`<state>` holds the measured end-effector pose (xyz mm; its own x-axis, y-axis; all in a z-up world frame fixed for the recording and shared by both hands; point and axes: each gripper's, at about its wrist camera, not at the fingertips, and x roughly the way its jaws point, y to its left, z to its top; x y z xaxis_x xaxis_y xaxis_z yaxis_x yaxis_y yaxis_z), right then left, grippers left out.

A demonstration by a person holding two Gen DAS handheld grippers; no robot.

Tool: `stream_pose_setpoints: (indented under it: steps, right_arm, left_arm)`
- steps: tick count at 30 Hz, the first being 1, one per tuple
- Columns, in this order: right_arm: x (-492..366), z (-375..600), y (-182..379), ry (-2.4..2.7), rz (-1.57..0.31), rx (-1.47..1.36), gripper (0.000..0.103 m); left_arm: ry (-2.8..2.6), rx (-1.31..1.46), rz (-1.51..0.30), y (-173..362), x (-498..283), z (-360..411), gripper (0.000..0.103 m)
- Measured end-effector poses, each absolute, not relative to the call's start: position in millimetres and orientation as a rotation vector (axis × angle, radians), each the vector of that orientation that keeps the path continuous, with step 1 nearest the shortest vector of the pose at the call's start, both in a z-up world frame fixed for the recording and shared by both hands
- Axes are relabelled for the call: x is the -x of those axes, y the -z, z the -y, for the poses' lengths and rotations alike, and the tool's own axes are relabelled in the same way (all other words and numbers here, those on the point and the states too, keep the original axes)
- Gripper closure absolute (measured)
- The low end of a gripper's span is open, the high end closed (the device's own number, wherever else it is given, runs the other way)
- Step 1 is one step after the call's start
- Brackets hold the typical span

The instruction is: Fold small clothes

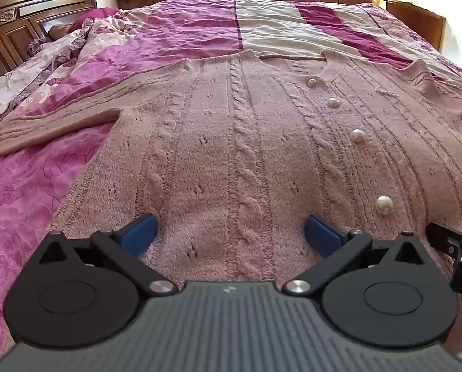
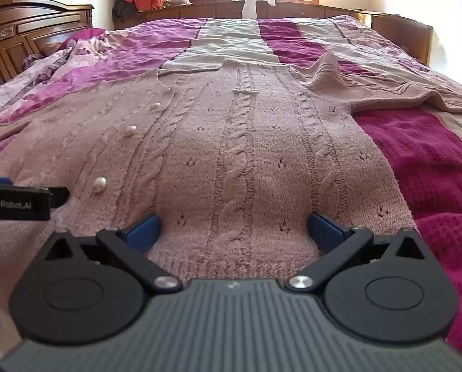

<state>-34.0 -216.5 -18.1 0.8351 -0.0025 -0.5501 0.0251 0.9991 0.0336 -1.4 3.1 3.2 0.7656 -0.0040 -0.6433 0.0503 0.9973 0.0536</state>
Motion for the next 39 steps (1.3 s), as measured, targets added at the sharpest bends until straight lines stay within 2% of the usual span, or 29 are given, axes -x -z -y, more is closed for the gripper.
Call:
stream_pose_setpoints:
  steps: [39]
  right_arm:
    - [34.2, 214.7, 18.5, 0.019, -0.580, -0.032, 0.000]
  left_arm:
    - [0.025, -0.078, -0.685, -0.7, 3.0, -1.1, 0.000]
